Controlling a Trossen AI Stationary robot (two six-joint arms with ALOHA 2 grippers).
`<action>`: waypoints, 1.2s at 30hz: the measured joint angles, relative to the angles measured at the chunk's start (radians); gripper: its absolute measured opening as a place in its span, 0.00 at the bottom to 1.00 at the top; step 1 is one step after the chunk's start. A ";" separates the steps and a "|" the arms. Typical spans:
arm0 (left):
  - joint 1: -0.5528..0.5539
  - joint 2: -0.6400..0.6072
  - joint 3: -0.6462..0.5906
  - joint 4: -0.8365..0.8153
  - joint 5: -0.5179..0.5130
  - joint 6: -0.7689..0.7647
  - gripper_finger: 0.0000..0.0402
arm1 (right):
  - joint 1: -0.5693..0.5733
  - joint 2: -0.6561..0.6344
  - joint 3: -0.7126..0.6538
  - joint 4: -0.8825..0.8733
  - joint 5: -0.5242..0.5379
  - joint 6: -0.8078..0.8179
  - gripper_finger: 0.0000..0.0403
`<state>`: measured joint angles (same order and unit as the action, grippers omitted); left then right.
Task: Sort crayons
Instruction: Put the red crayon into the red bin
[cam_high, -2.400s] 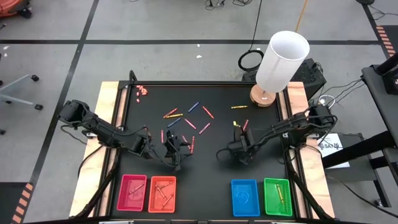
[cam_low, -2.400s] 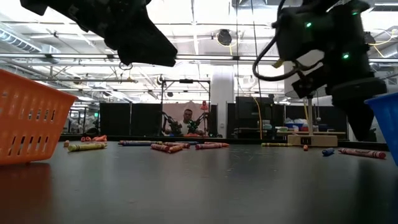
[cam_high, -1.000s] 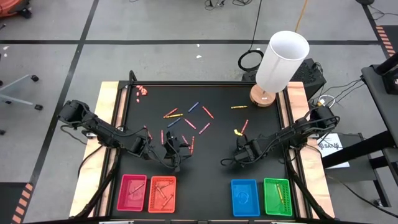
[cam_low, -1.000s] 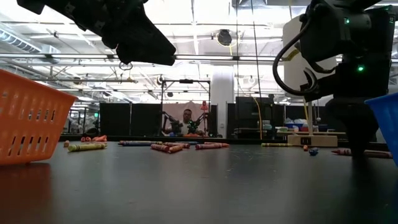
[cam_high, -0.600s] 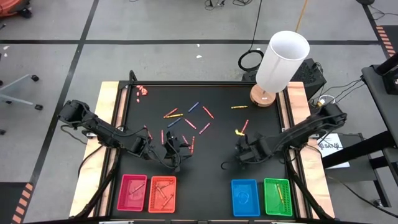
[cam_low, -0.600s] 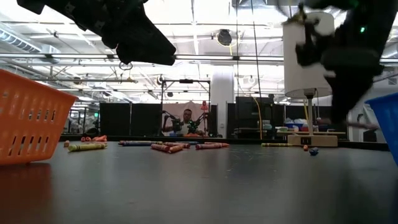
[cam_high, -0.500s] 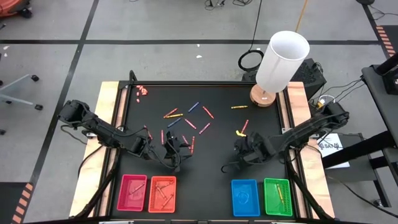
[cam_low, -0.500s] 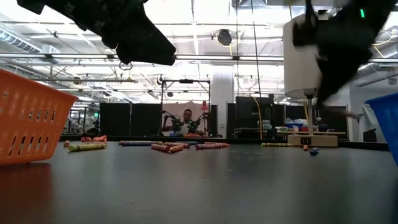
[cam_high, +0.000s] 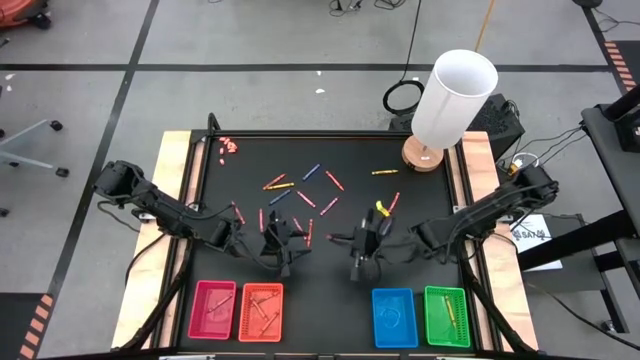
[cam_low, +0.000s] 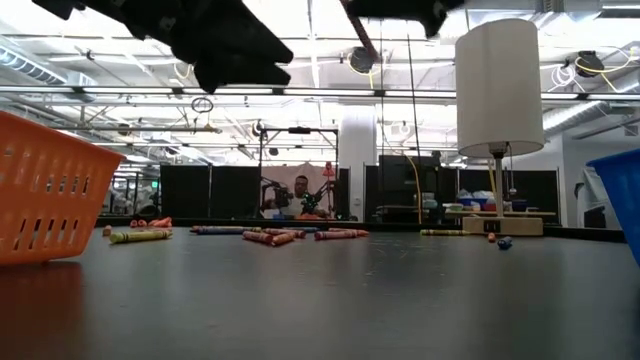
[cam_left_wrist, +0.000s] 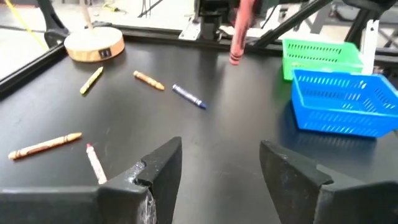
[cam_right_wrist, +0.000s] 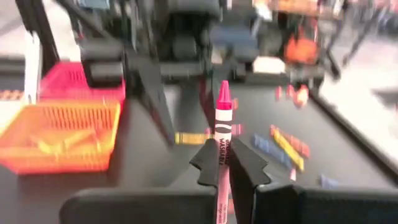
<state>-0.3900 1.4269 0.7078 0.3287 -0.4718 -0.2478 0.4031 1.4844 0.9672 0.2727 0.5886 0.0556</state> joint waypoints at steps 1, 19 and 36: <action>-0.004 0.000 0.000 0.007 0.000 0.000 0.53 | -0.007 0.009 0.000 0.056 -0.020 -0.034 0.00; -0.058 0.000 0.000 0.012 0.005 0.051 0.53 | -0.064 0.306 -0.024 0.675 -0.280 -0.305 0.00; -0.100 0.000 0.000 -0.113 -0.009 0.072 0.53 | -0.063 0.319 -0.024 0.720 -0.305 -0.290 0.00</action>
<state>-0.4897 1.4269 0.7078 0.2152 -0.4808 -0.1759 0.3397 1.8037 0.9436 0.9932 0.2837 -0.2347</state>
